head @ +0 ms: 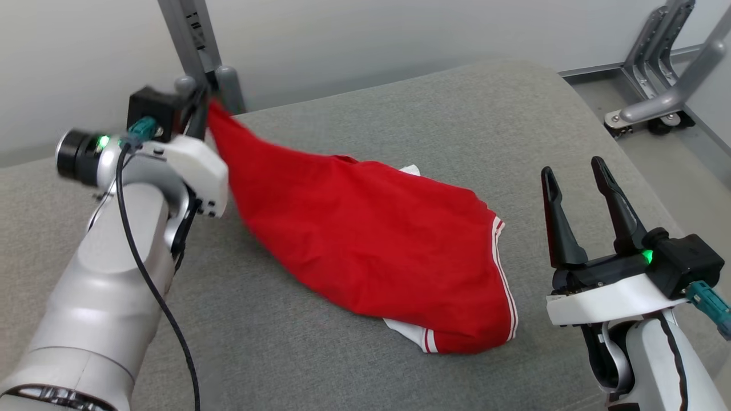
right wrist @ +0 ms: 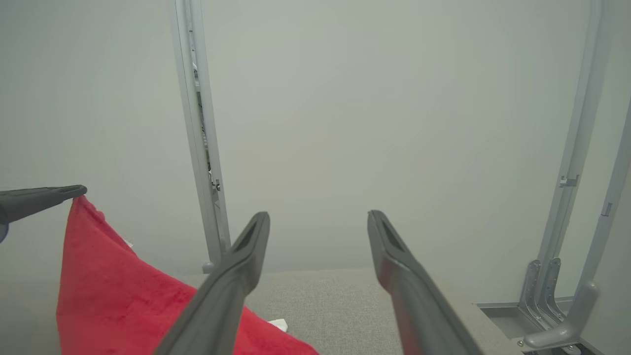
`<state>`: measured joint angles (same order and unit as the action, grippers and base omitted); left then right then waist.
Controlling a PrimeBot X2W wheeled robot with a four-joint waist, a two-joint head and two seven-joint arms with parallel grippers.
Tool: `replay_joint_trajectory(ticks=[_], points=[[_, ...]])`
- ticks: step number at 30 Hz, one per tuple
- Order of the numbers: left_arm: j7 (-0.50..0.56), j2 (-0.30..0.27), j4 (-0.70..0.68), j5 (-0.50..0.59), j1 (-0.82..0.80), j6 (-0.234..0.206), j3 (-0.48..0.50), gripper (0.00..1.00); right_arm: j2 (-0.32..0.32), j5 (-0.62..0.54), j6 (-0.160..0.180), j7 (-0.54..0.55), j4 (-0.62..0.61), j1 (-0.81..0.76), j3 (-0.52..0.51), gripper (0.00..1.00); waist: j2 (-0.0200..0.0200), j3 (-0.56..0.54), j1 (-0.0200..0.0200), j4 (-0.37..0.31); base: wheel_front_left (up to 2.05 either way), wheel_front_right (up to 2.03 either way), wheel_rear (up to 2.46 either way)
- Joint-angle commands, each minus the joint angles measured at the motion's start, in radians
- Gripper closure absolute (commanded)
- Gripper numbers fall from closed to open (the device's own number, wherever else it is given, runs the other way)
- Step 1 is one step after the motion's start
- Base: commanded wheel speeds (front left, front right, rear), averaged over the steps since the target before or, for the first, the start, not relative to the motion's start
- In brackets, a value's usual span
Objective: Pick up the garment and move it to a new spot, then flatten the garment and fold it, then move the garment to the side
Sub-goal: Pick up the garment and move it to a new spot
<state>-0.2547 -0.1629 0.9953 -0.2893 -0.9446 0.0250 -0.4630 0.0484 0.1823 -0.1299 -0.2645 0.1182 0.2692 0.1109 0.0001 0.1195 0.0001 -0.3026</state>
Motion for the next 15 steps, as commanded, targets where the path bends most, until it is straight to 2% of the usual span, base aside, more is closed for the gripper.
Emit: replay_joint_trajectory(ticks=[1, 2, 3, 10, 13, 15], points=[[0.027, -0.001, 0.077, -0.007, 0.01, -0.008, 0.002, 0.79, 0.005, -0.007, -0.002, -0.002, 0.008, 0.002, 0.005, 0.0, -0.0001, -0.001, -0.0001, 0.017, 0.0, 0.0, 0.0], [0.035, 0.0, 0.107, -0.012, 0.011, -0.012, 0.003, 0.6, 0.005, -0.008, -0.002, -0.002, 0.01, 0.001, 0.006, 0.0, -0.0001, -0.002, -0.0001, 0.023, 0.0, 0.0, 0.0], [0.053, 0.001, 0.14, -0.017, 0.014, -0.009, 0.004, 0.02, 0.005, -0.012, -0.002, -0.002, 0.011, -0.001, 0.008, 0.0, -0.0001, -0.005, -0.0001, 0.029, 0.0, 0.0, 0.0], [0.012, -0.002, 0.203, -0.051, 0.006, -0.03, 0.032, 0.0, 0.005, -0.031, -0.002, -0.002, 0.02, -0.017, 0.008, 0.0, -0.0001, -0.041, -0.0001, 0.079, 0.0, 0.0, 0.0], [-0.007, -0.003, 0.156, -0.076, 0.021, -0.043, 0.07, 0.0, 0.005, -0.037, -0.002, -0.002, 0.024, -0.029, 0.002, 0.0, -0.0001, -0.065, -0.0001, 0.1, 0.0, 0.0, 0.0], [-0.01, -0.019, 0.064, -0.076, 0.044, -0.056, 0.095, 0.0, 0.005, -0.039, -0.002, -0.002, 0.023, -0.036, 0.002, 0.0, -0.0001, -0.076, -0.0001, 0.114, 0.0, 0.0, 0.0]])
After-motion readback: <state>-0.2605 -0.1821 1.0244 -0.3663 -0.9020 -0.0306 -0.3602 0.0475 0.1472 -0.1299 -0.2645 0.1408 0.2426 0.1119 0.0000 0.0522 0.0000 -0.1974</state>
